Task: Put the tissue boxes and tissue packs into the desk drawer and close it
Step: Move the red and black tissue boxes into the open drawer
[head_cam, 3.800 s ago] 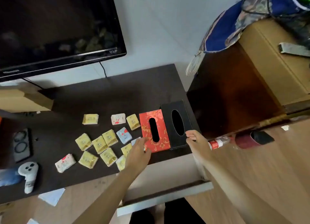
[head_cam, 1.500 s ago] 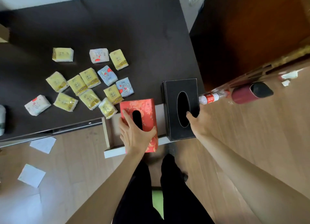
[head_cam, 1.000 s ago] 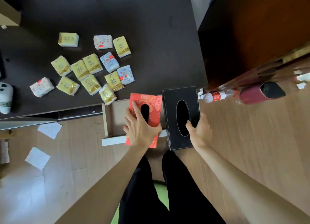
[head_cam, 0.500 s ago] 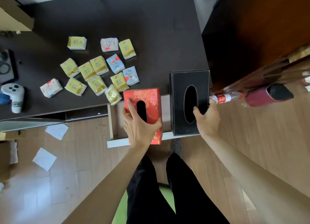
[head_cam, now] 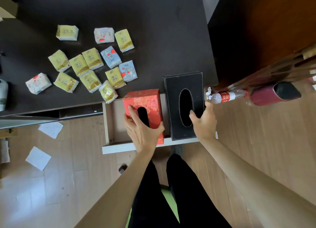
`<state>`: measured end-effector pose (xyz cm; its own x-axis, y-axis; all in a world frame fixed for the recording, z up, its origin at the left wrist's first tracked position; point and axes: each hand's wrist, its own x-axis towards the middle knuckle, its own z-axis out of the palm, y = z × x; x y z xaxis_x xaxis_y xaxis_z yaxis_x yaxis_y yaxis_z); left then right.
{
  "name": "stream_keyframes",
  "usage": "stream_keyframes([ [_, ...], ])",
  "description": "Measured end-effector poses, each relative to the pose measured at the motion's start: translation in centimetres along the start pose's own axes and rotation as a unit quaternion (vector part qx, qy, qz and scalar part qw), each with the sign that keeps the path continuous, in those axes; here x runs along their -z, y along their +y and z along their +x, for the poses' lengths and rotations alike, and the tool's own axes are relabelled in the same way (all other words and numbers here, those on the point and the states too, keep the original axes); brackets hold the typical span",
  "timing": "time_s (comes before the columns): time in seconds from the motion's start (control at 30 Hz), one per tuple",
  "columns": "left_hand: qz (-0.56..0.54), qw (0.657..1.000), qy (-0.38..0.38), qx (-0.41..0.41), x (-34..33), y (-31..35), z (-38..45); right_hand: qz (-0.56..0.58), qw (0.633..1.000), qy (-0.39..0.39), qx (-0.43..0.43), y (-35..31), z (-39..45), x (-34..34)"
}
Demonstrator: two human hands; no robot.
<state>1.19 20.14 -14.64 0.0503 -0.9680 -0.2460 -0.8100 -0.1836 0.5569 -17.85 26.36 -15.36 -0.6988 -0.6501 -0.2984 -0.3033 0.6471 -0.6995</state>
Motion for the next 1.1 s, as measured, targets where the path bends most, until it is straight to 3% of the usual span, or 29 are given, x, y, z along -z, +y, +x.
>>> stream_keyframes([
  [0.6, 0.085, 0.989, -0.093, 0.081, -0.7, -2.7, -6.6, -0.031, 0.994, -0.051, -0.092, 5.1, -7.6, 1.6],
  [1.1, 0.125, 0.973, -0.145, 0.132, -5.1, -2.8, -4.9, -0.077, 0.987, -0.095, -0.101, 7.2, -5.0, 0.3],
])
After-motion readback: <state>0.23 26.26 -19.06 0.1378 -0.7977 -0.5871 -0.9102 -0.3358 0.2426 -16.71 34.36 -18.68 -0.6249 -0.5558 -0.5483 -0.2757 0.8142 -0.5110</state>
